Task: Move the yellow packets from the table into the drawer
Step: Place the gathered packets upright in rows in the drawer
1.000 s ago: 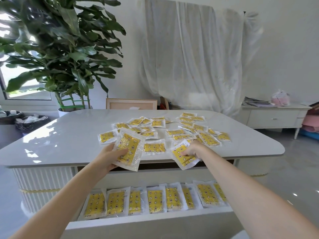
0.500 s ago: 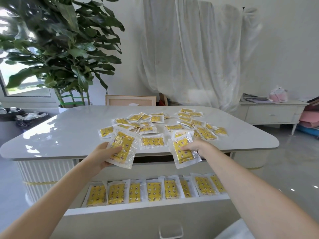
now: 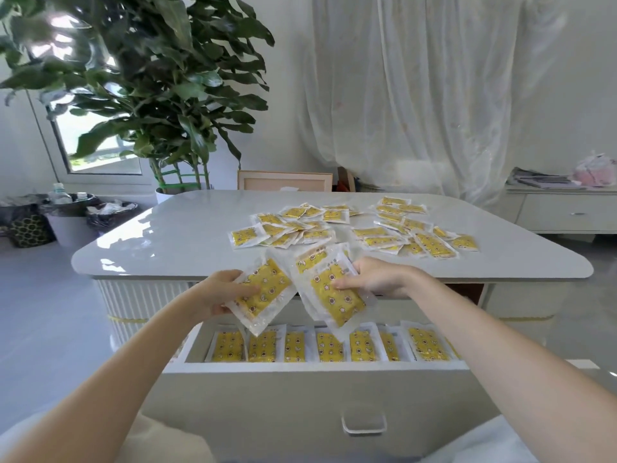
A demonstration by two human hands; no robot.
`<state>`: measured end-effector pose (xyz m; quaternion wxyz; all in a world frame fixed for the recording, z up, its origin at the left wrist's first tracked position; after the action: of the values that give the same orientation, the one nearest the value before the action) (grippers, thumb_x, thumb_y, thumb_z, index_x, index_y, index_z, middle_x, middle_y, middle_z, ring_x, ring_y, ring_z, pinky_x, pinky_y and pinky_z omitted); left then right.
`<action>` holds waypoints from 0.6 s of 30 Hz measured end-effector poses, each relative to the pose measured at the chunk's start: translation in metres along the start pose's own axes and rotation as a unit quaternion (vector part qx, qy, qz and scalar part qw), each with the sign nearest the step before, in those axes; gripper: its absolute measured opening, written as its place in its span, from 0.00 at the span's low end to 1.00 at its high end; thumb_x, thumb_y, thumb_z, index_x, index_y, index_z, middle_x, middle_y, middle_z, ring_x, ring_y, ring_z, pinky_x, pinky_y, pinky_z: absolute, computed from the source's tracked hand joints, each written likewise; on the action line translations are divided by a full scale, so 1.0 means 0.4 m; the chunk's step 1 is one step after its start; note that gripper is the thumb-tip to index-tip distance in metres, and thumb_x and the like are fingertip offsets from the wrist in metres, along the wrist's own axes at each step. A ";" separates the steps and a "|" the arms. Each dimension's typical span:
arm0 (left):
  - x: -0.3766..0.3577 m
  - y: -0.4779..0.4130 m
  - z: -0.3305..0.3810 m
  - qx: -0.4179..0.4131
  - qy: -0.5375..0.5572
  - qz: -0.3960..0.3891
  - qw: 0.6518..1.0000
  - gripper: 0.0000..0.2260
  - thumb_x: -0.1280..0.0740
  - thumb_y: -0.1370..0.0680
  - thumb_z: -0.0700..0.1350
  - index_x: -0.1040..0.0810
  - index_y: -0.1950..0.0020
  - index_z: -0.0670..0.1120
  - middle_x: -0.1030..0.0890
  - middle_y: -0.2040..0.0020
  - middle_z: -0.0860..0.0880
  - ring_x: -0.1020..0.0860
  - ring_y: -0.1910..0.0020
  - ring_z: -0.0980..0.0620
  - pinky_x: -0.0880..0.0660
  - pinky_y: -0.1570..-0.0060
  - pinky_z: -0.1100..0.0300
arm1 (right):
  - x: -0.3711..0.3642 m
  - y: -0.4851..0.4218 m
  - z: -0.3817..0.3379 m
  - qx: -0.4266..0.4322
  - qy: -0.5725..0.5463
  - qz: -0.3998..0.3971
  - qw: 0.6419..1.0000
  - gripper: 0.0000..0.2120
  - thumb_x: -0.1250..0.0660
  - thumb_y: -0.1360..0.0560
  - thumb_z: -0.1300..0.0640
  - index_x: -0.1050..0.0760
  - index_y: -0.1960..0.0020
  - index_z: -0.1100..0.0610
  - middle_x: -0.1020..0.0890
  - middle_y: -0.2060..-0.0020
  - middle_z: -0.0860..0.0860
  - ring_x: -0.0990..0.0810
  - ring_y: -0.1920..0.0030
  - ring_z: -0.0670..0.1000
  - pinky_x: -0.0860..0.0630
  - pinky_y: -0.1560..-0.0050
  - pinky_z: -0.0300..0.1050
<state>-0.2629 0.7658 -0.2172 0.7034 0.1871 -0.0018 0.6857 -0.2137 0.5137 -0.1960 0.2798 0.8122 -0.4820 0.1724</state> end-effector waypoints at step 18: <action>0.107 -0.080 -0.212 0.184 -0.154 0.114 0.964 0.09 0.37 0.23 0.34 0.31 0.44 0.40 0.24 0.51 0.42 0.22 0.54 0.46 0.21 0.56 0.55 | -0.179 -0.140 0.213 -0.203 -0.066 -0.089 0.973 0.09 0.34 0.22 0.58 0.24 0.45 0.62 0.15 0.57 0.56 0.15 0.60 0.54 0.19 0.54 0.50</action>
<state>-0.2511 0.8300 -0.2932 0.5655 0.4154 -0.0054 0.7125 -0.1975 0.5311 -0.3183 0.4208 0.7874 -0.4504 -0.0091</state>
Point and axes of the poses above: each hand's wrist, its own y-axis away from the middle knuckle, its own x-axis out of the back of the hand, z = x × y, the point moved 8 cm from there along -y, towards the middle knuckle
